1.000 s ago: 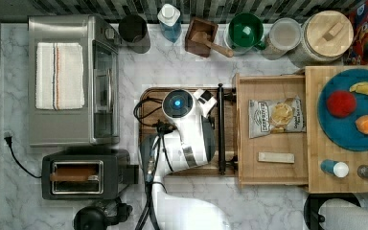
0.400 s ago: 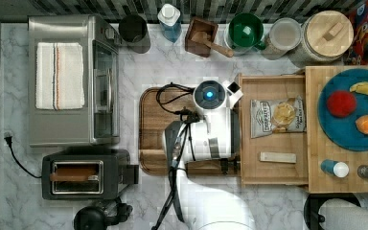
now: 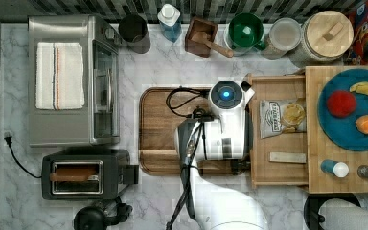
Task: Close the drawer.
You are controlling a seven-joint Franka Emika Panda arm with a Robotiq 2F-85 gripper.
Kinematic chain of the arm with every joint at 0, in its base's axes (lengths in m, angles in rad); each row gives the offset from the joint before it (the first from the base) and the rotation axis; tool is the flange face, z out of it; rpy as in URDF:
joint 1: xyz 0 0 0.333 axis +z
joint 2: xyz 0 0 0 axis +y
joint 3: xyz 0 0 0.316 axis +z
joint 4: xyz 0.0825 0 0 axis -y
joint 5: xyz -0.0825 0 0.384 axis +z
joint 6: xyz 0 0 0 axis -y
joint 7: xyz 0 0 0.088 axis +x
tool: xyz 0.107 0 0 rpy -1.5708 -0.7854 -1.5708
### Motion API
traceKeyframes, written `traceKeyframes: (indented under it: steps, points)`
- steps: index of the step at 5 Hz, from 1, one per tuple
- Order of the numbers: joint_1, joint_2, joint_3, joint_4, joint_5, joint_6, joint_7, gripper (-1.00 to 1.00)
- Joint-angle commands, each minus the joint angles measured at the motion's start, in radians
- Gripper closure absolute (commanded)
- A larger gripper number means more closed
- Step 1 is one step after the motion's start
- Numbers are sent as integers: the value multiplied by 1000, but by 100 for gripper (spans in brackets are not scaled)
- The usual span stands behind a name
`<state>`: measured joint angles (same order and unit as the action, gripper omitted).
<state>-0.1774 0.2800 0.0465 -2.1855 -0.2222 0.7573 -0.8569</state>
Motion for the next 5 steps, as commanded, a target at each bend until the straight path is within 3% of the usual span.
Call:
traceKeyframes:
  steps: [1, 3, 5]
  points:
    - [-194, 62, -109, 203, 17, 26, -260, 100]
    - [-301, 162, -128, 358, 45, 10, -379, 100]
    - [-350, 220, -169, 466, 73, -23, -460, 100]
